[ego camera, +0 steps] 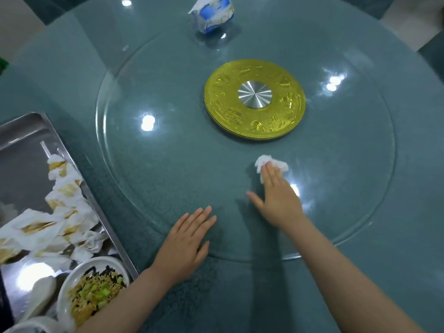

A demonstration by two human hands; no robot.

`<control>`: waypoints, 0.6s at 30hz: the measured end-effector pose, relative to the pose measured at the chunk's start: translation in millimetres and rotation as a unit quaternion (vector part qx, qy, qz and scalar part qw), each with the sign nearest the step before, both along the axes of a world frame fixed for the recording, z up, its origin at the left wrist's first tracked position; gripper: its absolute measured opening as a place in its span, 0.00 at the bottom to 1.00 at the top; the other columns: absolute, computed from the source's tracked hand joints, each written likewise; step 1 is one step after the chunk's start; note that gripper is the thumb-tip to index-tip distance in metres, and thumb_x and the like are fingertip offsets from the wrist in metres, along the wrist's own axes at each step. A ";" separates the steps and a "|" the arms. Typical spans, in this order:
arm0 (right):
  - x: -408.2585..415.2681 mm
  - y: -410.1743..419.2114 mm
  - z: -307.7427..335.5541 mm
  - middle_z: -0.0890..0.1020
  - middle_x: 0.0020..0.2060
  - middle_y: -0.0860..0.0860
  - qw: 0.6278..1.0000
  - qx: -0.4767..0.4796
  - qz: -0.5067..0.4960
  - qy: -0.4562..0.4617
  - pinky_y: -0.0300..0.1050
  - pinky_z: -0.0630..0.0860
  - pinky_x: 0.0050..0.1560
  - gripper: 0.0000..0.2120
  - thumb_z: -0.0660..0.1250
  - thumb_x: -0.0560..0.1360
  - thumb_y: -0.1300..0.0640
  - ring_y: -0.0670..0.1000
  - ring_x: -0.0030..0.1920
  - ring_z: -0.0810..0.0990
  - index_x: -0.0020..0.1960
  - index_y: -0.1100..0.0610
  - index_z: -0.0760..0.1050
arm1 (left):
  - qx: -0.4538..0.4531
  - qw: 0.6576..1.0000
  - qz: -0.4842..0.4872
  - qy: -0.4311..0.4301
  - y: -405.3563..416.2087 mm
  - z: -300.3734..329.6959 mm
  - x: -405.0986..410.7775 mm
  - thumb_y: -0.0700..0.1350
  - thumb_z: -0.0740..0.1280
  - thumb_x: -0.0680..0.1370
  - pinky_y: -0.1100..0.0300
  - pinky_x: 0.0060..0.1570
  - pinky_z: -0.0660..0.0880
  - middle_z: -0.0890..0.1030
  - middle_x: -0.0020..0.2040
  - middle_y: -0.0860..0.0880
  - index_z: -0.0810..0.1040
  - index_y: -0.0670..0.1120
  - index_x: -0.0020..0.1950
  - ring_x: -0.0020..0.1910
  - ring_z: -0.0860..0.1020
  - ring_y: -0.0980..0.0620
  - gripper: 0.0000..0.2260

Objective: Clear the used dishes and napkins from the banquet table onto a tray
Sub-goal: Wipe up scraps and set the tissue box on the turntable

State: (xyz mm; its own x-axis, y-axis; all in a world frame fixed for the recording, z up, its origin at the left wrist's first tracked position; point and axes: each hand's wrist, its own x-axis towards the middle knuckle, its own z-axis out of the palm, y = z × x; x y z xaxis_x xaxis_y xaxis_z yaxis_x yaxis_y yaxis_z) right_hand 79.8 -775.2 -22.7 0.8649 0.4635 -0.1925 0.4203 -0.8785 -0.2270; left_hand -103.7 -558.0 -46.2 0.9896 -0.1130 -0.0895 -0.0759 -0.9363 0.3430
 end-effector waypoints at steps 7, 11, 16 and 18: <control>48.9 5.5 -0.4 0.54 0.78 0.56 0.996 -0.011 -0.090 -0.023 0.48 0.47 0.76 0.38 0.52 0.78 0.35 0.54 0.78 0.52 0.78 0.60 0.53 | 0.001 1.000 0.007 0.005 -9.4 -0.2 -2.0 0.51 0.56 0.79 0.53 0.75 0.51 0.55 0.79 0.54 0.61 0.51 0.77 0.78 0.51 0.56 0.25; -27.9 -12.0 2.1 0.56 0.78 0.53 0.998 0.020 -0.060 -0.020 0.45 0.45 0.77 0.35 0.49 0.79 0.37 0.51 0.78 0.52 0.78 0.57 0.55 | 0.002 1.000 0.001 0.006 -7.2 -1.6 -1.7 0.51 0.54 0.80 0.52 0.75 0.50 0.54 0.79 0.54 0.60 0.50 0.77 0.78 0.50 0.56 0.25; -118.6 -31.6 0.7 0.64 0.75 0.50 0.996 0.056 -0.057 -0.031 0.44 0.48 0.76 0.29 0.49 0.80 0.42 0.47 0.75 0.57 0.75 0.57 0.63 | 0.002 1.000 -0.001 0.008 -3.7 -2.2 -1.9 0.51 0.53 0.80 0.52 0.75 0.50 0.53 0.79 0.54 0.59 0.50 0.78 0.78 0.49 0.56 0.25; -138.7 -32.7 -0.8 0.65 0.74 0.49 0.996 0.048 -0.064 -0.033 0.44 0.47 0.75 0.27 0.51 0.80 0.46 0.46 0.75 0.59 0.75 0.57 0.65 | 0.004 1.000 -0.003 0.010 -2.0 -1.1 -1.1 0.51 0.53 0.80 0.51 0.74 0.51 0.54 0.79 0.53 0.60 0.50 0.77 0.78 0.50 0.56 0.24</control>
